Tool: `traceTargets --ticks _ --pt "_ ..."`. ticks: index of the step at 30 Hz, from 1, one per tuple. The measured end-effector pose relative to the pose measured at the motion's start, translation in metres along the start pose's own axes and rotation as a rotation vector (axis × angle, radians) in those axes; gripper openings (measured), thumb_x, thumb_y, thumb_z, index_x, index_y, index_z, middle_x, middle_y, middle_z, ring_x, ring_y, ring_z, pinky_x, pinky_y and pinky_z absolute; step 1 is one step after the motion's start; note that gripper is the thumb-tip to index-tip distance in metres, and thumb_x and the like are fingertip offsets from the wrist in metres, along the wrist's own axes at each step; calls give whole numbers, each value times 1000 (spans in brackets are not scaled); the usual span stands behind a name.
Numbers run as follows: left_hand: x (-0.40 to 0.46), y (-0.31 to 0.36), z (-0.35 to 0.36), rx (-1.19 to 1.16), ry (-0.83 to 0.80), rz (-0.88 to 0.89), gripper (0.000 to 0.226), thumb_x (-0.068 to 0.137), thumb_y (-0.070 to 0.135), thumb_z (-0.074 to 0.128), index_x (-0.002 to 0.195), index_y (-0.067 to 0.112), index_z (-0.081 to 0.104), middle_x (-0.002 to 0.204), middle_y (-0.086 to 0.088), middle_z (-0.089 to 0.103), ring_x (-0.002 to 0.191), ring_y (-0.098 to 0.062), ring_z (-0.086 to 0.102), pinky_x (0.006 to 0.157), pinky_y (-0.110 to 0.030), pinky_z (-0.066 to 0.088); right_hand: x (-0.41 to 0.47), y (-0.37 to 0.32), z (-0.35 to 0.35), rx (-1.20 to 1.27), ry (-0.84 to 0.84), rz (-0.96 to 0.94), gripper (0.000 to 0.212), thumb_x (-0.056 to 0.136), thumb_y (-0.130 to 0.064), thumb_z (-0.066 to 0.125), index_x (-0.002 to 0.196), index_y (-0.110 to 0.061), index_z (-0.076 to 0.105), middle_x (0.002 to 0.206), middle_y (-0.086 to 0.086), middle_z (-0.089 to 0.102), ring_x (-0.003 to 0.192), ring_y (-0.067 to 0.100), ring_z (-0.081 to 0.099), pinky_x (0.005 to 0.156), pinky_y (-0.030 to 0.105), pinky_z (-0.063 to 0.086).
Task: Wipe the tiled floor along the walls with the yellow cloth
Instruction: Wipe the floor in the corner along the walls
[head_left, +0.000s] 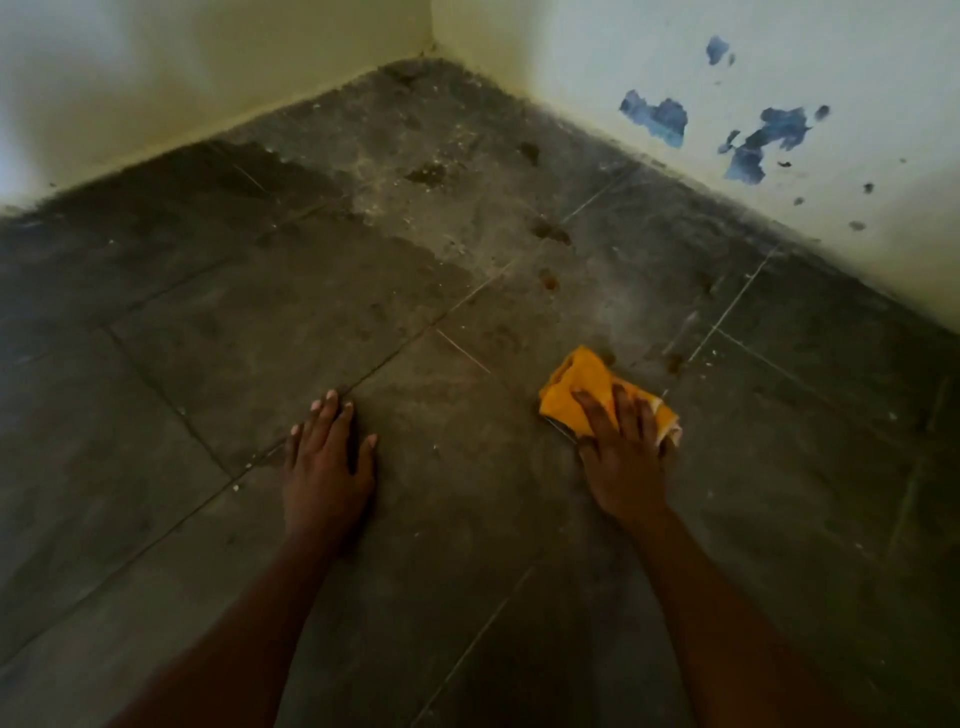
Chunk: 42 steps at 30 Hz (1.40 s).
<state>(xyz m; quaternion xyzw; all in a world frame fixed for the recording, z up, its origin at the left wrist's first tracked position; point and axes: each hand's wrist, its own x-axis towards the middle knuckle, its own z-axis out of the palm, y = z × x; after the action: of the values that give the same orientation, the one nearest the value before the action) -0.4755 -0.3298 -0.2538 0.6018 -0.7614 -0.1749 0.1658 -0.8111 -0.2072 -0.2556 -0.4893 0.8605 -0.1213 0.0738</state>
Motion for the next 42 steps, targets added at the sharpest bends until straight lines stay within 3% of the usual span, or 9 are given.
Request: traceTargets --ticks 8,12,16,20,25,31,36,38,42 --pt "-8 36 -5 -123 28 -152 53 103 27 60 151 9 48 163 -12 41 156 -29 31 129 -47 10 -75 -9 -16 13 -99 -186 59 89 -42 39 146 -55 34 157 4 45 130 43 43 101 71 42" --pt "-2 79 -18 -389 89 -374 29 101 27 61 128 19 61 122 -7 67 112 -27 66 98 -48 55 -58 -21 -36 328 -34 -61 39 97 -28 53 133 -18 64 128 16 63 114 41 58 90 46 47" --pt "-8 136 -29 -902 -290 -282 13 103 18 62 110 13 72 96 -5 76 82 -14 74 68 -25 56 -37 -39 -60 903 -34 124 17 94 -33 65 103 -18 67 92 4 67 86 25 65 64 25 49" --pt "-16 176 -35 -993 -534 -119 15 101 29 65 107 21 77 100 -1 81 94 -14 77 79 -27 55 -21 -69 -73 1263 -37 238 6 99 -24 68 99 -22 73 96 5 76 95 28 70 87 37 56" --pt "3 192 -40 -1120 -274 -264 31 81 53 81 94 25 76 91 1 81 89 -10 78 78 -33 61 -6 -95 -68 1525 -165 191 74 57 -80 82 108 -26 80 114 15 77 111 37 72 101 57 53" --pt "28 176 -46 -1155 -93 -402 74 56 79 75 99 19 78 91 -5 81 90 -26 79 86 -55 64 11 -124 -66 1499 -254 67 45 79 -62 77 106 -27 82 106 8 80 101 23 76 89 47 59" --pt "48 159 -53 -1027 -45 -301 53 74 59 85 77 7 75 74 -14 77 75 -38 76 71 -61 60 26 -140 -69 1295 -242 -42 54 73 -59 85 114 -25 75 104 0 79 99 15 76 82 37 61" --pt "57 152 -57 -1017 -67 -295 47 77 50 85 73 4 73 70 -15 74 67 -30 70 67 -59 59 34 -143 -61 1246 -167 7 27 86 -28 83 110 -27 72 96 -5 79 89 10 76 72 29 60" --pt "83 121 -73 -969 -38 -331 27 92 27 77 77 6 71 66 -10 65 62 -20 61 59 -42 56 49 -139 -65 1638 -285 340 22 99 -7 57 117 -9 70 106 14 79 95 31 78 73 47 65"
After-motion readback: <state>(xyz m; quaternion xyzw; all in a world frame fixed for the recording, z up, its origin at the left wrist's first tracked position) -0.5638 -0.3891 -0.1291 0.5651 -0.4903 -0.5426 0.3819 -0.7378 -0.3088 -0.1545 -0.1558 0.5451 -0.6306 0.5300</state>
